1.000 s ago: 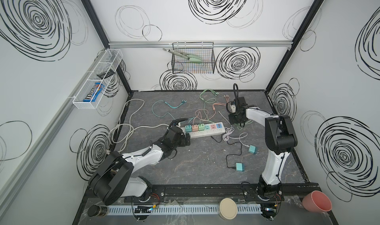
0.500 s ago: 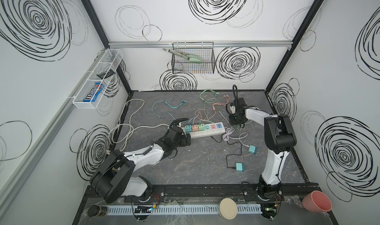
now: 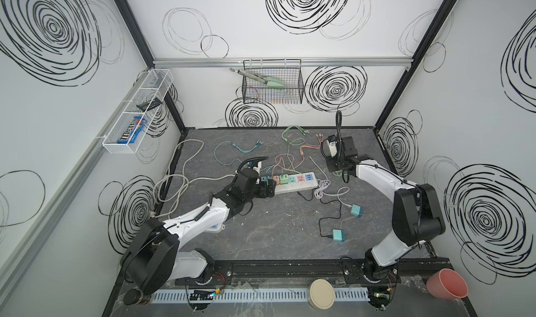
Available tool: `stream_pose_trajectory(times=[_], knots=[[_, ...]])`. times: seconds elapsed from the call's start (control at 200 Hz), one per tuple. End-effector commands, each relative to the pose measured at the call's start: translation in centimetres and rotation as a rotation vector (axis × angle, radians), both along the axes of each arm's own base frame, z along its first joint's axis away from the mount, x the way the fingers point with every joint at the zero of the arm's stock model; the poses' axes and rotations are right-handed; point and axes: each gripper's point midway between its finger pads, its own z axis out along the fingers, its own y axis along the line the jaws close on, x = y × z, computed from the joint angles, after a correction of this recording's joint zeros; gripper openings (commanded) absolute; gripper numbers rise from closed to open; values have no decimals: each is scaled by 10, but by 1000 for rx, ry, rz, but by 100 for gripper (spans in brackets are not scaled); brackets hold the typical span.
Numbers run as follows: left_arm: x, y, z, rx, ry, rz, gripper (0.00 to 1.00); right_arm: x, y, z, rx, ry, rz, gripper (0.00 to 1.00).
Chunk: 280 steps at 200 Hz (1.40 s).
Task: Insert plugs into power strip
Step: Pick up the plug from the top-right of the table, then pass the plug.
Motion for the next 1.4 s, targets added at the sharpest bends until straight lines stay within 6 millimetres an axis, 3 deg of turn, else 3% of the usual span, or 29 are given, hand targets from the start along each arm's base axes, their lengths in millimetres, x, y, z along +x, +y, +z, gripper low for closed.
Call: stream_pose_trajectory(times=[0.0, 0.14, 0.29, 0.415, 0.715, 1.071, 1.396], knots=[[-5, -27, 37, -22, -49, -173, 99, -2, 33, 40, -38, -169, 177, 38], [-16, -54, 70, -74, -58, -331, 97, -24, 71, 67, -92, -297, 355, 39], [-32, -76, 113, -190, -93, -479, 94, -61, 109, 86, -120, -433, 590, 40], [-39, -83, 132, -245, -81, -530, 90, -90, 127, 103, -88, -568, 703, 41], [-44, -89, 140, -262, -52, -557, 86, -132, 147, 121, 13, -605, 898, 44], [-37, -92, 138, -262, -71, -529, 80, -156, 170, 121, 41, -605, 1026, 45], [-32, -96, 131, -274, -40, -526, 50, -159, 181, 115, 65, -591, 1050, 45]])
